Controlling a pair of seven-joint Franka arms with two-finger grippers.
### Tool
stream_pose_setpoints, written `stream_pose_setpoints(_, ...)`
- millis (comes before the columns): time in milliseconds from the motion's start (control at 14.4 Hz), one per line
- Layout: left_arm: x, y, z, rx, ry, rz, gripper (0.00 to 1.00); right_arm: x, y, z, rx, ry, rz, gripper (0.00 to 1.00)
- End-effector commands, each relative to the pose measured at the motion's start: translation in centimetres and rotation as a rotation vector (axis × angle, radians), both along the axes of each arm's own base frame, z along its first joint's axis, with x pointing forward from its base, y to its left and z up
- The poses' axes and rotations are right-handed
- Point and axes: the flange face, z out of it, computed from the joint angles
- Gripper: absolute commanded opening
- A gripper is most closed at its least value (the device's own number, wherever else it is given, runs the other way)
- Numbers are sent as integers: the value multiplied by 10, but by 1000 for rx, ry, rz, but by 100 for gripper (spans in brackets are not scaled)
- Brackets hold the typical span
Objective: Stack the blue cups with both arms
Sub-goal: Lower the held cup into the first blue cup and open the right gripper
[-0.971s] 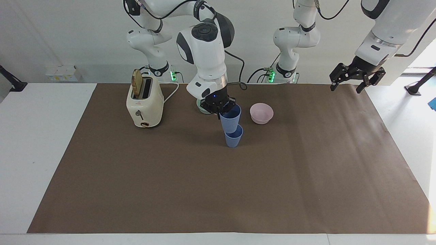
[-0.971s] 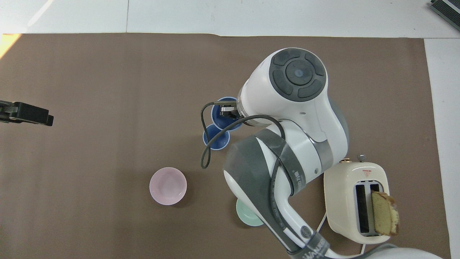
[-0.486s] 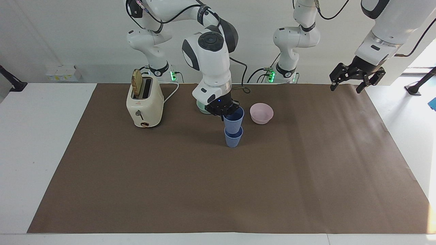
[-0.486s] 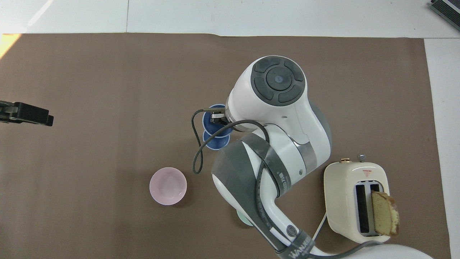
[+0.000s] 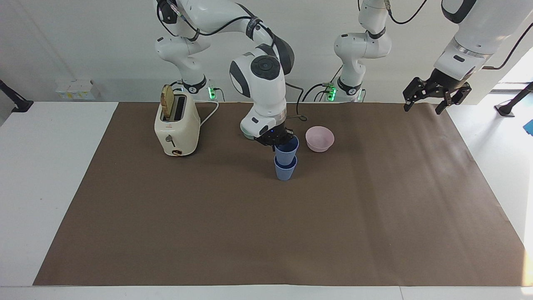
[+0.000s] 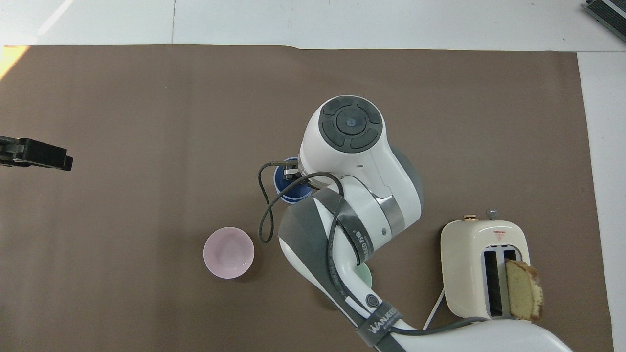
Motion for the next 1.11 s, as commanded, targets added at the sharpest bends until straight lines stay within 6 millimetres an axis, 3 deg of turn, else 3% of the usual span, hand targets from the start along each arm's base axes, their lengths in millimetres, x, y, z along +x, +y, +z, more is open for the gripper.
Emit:
stream_pose_setpoints(0,-7,5,1,13,-1,-1,100,-1,3,-14,16,-4,-21,0)
stream_pose_setpoints(278,-7,4,1,13,-1,-3,100,1,7,-22,19,-9,-18,0)
stream_pose_setpoints(416,-7,4,2,13,-1,-3,100,1,7,-23,18,-8,-18,78)
stream_pose_setpoints(486,-7,4,1,13,1,-3,100,1,6,-23,14,-13,-16,100)
stream_pose_setpoints(833,-7,4,2,13,-2,-3,100,3,4,-15,2,-21,-14,100)
stream_pose_setpoints(1041,-7,5,1,13,1,-1,100,5,-13,7,-37,-36,-12,100)
